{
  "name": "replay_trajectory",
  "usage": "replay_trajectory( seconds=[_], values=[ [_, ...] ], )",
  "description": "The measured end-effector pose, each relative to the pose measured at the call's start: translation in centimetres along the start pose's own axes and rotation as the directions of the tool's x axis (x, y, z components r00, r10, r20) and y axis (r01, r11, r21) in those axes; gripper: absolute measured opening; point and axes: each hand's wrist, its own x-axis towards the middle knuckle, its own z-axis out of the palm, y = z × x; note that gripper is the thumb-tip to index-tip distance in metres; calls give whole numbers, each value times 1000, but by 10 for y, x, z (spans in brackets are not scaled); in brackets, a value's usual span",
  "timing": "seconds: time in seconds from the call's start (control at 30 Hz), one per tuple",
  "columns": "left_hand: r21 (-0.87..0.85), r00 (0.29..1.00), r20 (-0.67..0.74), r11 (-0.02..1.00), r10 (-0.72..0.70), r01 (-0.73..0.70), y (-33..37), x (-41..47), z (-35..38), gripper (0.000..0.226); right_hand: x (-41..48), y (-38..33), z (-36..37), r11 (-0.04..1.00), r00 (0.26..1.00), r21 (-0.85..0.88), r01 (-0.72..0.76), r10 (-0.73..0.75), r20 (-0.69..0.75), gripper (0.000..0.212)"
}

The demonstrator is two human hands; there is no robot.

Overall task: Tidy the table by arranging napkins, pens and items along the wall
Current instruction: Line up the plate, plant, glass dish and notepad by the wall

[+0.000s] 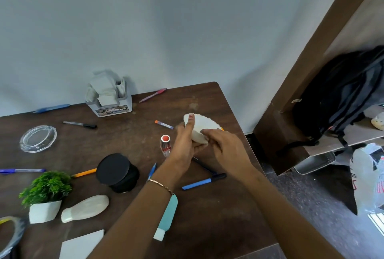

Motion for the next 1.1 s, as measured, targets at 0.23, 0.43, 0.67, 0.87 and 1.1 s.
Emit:
replay_trajectory(
  seconds=[0.23,0.43,0.67,0.87,1.1],
  values=[
    [-123,994,-25,986,106,-108,49,-39,-17,35,20,-35,-4,909,935,-251,331,-353,-43,33],
    [-86,985,-108,985,138,-147,83,-50,-55,35,44,-56,24,976,969,217,38,18,-247,27],
    [-34,980,-139,989,140,-146,109,-18,-94,27,104,-72,68,228,715,747,-625,552,430,51],
    [91,980,-195,996,40,-22,123,37,-104,55,148,-57,83,275,615,638,-719,679,401,32],
    [894,904,-229,445,362,48,120,141,-143,36,183,-9,95,253,540,613,-749,769,342,32]
  ],
)
